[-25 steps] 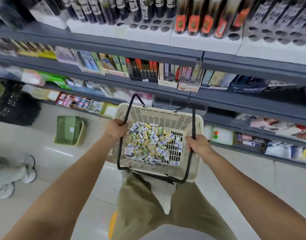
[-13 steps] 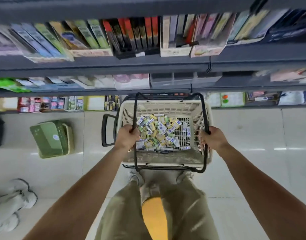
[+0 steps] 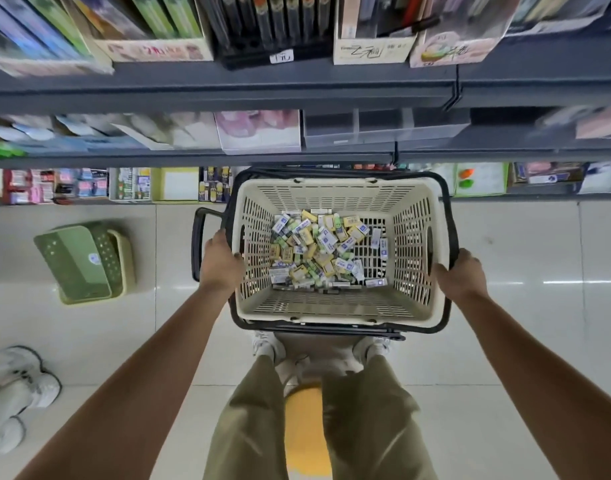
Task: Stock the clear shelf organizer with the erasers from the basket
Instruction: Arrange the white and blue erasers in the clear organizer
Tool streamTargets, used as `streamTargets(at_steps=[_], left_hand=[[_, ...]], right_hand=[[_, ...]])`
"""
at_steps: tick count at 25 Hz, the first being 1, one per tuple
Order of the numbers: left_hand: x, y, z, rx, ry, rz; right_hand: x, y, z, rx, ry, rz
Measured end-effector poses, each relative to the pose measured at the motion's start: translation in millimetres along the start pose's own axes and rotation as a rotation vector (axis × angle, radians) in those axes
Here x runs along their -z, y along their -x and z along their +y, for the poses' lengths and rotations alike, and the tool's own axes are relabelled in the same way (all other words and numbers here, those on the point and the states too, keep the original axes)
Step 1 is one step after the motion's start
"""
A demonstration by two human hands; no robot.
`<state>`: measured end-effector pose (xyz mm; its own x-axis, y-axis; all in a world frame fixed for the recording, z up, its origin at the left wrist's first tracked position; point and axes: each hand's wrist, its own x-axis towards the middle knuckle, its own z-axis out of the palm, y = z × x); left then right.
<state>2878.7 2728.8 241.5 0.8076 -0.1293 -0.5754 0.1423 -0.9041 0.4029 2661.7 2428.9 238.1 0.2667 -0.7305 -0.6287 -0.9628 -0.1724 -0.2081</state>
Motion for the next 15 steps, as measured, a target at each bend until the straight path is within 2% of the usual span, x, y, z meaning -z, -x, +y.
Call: streamTargets(at_steps=[4,8,15], left_hand=[[-12,8,-18,0.065,-0.124,-0.057],[-37,12,-38,0.022,-0.105,-0.071],[-120,-25,-60,-0.190,0.045,-0.105]], right_hand=[[-19,11,8,0.002,0.050,0.031],[-47,9,14,0.126,0.119,0.013],[-139,-37,7,0.392,0.119,-0.194]])
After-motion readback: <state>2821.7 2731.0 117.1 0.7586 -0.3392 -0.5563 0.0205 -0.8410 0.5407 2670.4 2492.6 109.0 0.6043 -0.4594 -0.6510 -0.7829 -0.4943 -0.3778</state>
